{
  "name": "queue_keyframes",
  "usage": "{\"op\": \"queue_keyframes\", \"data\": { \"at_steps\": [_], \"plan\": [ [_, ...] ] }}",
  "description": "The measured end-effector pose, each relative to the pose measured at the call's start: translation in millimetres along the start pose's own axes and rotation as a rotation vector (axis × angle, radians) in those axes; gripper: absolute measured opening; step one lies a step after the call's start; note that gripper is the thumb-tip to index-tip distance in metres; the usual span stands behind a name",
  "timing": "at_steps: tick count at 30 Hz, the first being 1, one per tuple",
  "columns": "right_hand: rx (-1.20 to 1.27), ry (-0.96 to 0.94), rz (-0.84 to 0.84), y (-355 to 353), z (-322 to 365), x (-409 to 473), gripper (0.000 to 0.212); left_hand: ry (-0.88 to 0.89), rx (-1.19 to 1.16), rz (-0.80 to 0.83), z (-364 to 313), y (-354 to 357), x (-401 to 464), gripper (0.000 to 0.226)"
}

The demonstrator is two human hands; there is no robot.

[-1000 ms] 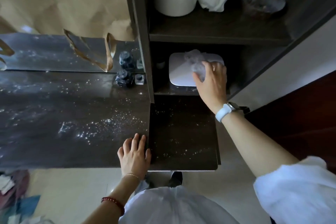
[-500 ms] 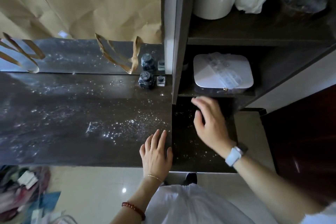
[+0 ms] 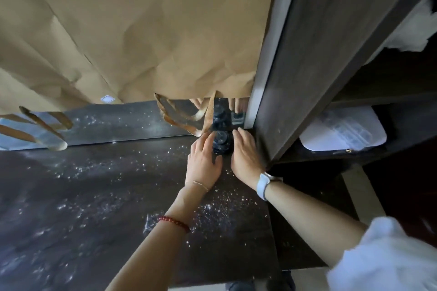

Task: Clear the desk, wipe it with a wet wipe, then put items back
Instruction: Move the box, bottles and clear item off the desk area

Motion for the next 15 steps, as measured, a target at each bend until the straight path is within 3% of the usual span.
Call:
{"op": "queue_keyframes", "data": {
  "at_steps": [4, 7, 11, 15],
  "plan": [
    [-0.048, 0.031, 0.118, 15, -16, 10, 0.066, 0.071, 0.135, 0.113, -5, 16, 25, 0.071],
    [-0.057, 0.042, 0.074, 19, -20, 8, 0.061, 0.081, 0.161, 0.148, -4, 22, 34, 0.073],
    [-0.072, 0.085, 0.056, 25, -20, -5, 0.040, 0.104, 0.185, 0.108, -2, 21, 32, 0.067],
    [-0.057, 0.059, 0.063, 31, -19, -22, 0.043, 0.053, 0.158, 0.137, 6, 27, 18, 0.060]
  ]
}}
Point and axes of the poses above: each hand's wrist, its own x-axis towards the middle knuckle, its own y-axis out of the palm, z = x × y, the point moved 5 cm from there along x, towards the middle knuckle, and after that the axes turned 14 degrees about -y, right-handed, at the moved point
